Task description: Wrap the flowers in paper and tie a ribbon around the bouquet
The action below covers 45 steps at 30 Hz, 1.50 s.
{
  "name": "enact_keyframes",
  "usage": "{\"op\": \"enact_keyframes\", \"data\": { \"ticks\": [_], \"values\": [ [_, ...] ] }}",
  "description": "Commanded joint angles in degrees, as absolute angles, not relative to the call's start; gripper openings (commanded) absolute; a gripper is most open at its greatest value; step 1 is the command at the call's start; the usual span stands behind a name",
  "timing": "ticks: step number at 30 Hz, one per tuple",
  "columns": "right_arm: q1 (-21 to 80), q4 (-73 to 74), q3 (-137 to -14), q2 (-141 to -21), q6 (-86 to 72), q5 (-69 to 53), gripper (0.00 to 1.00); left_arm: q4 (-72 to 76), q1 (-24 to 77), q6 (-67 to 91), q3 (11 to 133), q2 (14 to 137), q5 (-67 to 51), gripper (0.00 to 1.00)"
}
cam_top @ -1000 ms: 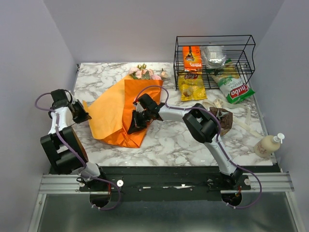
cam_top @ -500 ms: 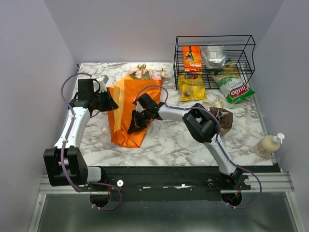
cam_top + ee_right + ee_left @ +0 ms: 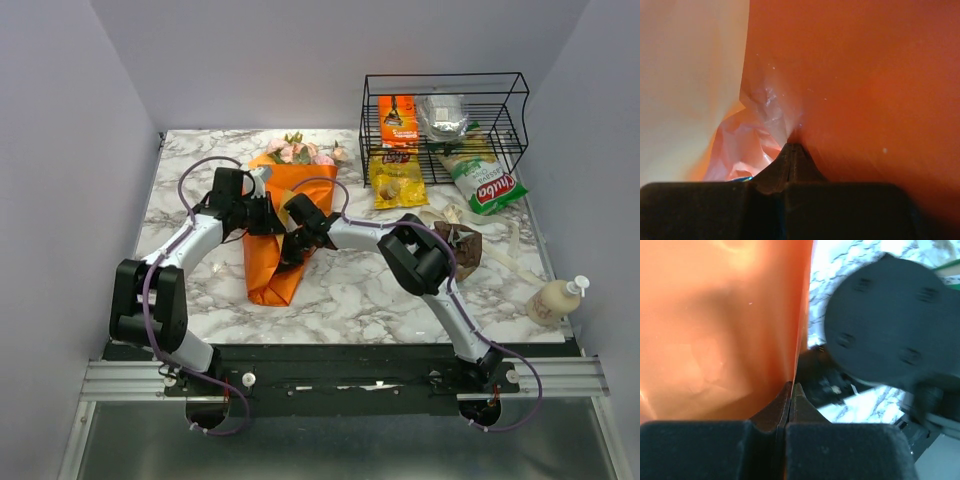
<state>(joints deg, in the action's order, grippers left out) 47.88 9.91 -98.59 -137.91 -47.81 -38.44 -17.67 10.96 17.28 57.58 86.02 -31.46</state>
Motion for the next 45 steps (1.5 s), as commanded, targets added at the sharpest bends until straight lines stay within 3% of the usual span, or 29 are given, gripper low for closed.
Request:
{"op": "enact_keyframes", "data": {
  "ticks": [1, 4, 5, 14, 25, 32, 45],
  "values": [
    [47.2, 9.7, -95.4, -136.1, -49.3, -34.5, 0.04, -9.2, 11.0, 20.1, 55.8, 90.0, -29.4, 0.0],
    [46.9, 9.6, -92.9, -132.1, -50.7, -32.4, 0.17, -7.4, 11.2, 20.1, 55.0, 91.8, -28.5, 0.0],
    [46.8, 9.6, -92.3, -131.1, -50.9, -31.7, 0.25, -7.2, 11.5, 19.7, 54.9, 92.4, -28.3, 0.0],
    [46.1, 11.3, -86.4, -122.2, -51.8, -27.7, 0.43, -6.9, 12.6, 16.8, 53.6, 95.6, -25.0, 0.0],
    [43.6, 9.1, -81.5, -121.6, -55.1, -27.9, 0.43, -3.1, 12.2, 23.2, 52.0, 88.5, -33.0, 0.0],
    [43.3, 8.3, -79.8, -120.5, -56.1, -26.9, 0.43, -6.4, 10.5, 21.2, 52.6, 87.2, -29.5, 0.0],
    [43.4, 8.4, -79.2, -115.2, -53.4, -24.7, 0.43, -5.8, 16.5, 14.5, 59.0, 98.6, -24.7, 0.0]
  ]
}}
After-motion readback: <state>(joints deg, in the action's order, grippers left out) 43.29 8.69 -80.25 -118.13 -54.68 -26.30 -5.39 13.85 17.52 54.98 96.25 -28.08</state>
